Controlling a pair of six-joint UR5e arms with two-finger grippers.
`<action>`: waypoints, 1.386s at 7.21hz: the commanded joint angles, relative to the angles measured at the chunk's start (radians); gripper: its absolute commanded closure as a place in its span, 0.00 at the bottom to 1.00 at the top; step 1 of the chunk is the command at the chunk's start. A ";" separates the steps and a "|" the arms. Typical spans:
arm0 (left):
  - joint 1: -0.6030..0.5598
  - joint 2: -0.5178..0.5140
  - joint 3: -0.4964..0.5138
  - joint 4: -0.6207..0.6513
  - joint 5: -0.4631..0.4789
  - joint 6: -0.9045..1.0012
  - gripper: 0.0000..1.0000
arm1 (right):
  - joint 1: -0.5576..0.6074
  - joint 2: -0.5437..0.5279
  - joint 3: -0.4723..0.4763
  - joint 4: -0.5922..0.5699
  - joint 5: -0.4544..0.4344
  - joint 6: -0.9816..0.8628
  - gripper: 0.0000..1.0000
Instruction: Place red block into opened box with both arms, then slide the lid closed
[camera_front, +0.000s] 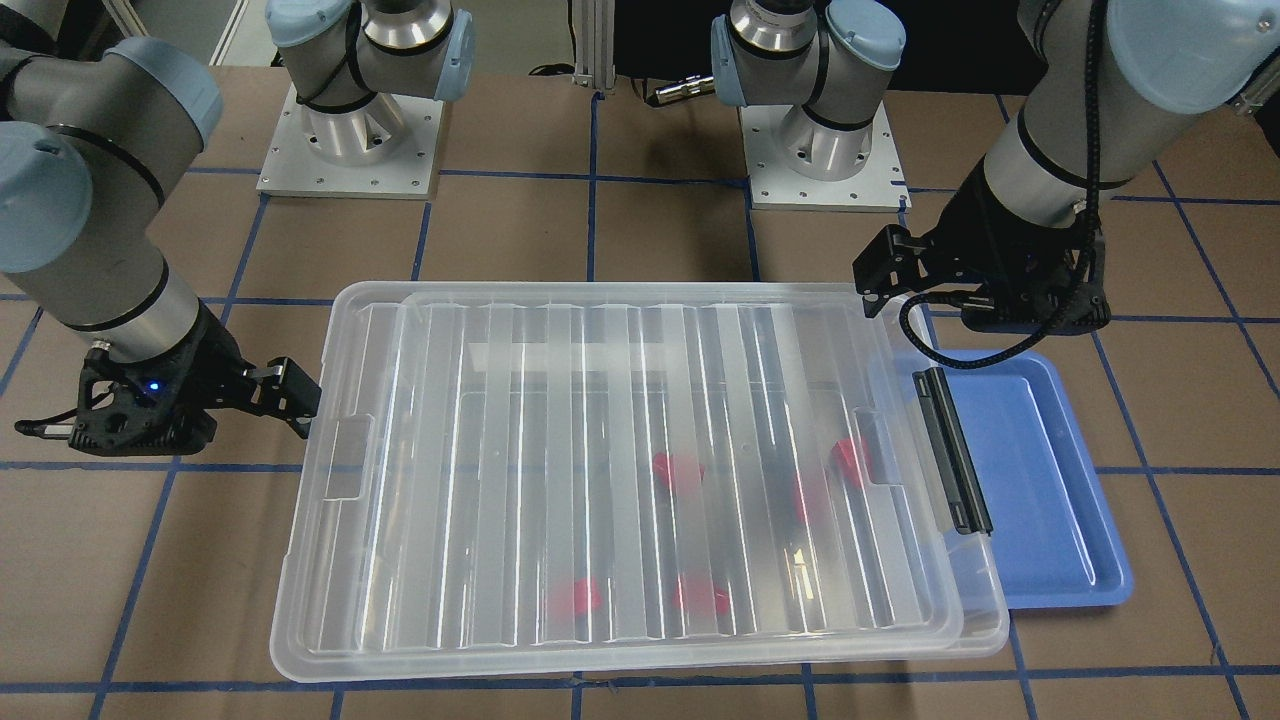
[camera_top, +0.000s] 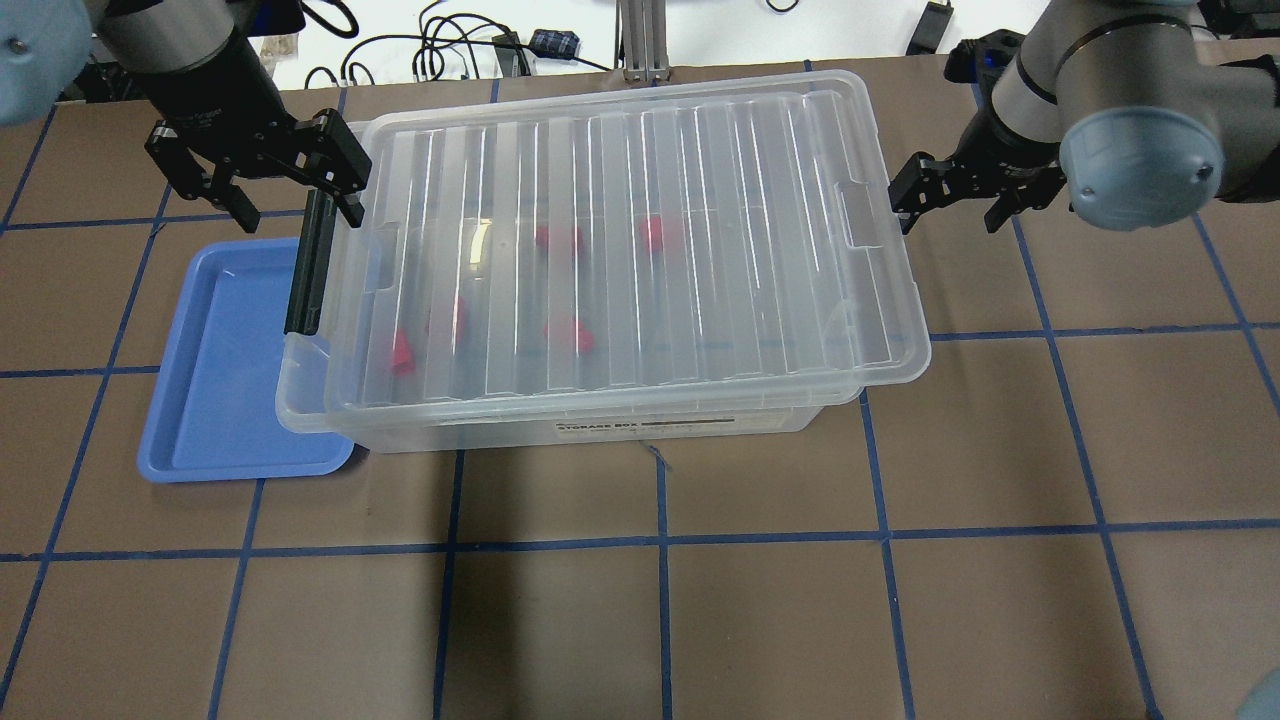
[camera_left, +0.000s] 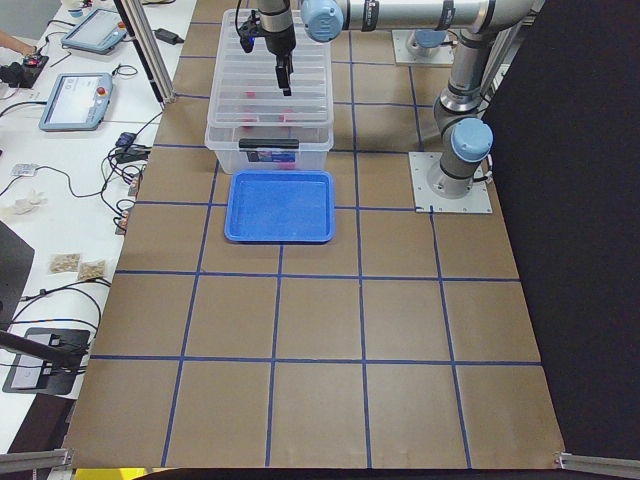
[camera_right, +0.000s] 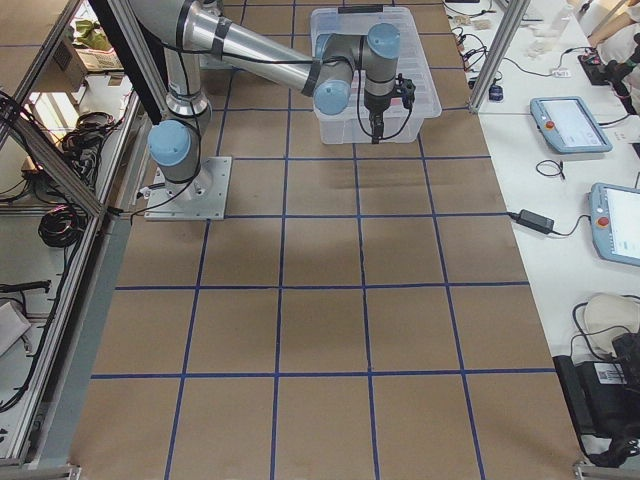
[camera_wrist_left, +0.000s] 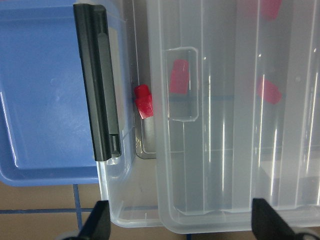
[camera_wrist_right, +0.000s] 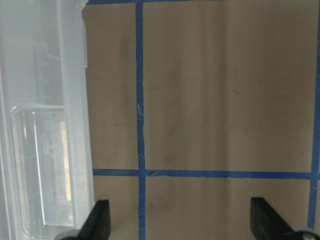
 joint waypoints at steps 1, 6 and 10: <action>0.000 -0.006 0.000 0.001 -0.004 0.000 0.00 | 0.020 0.001 -0.002 -0.007 -0.002 0.023 0.00; 0.000 -0.011 0.000 0.002 0.010 0.005 0.00 | 0.020 -0.075 -0.136 0.130 -0.053 0.022 0.00; 0.000 -0.006 0.000 0.010 0.005 0.003 0.00 | 0.026 -0.164 -0.273 0.418 -0.047 0.041 0.00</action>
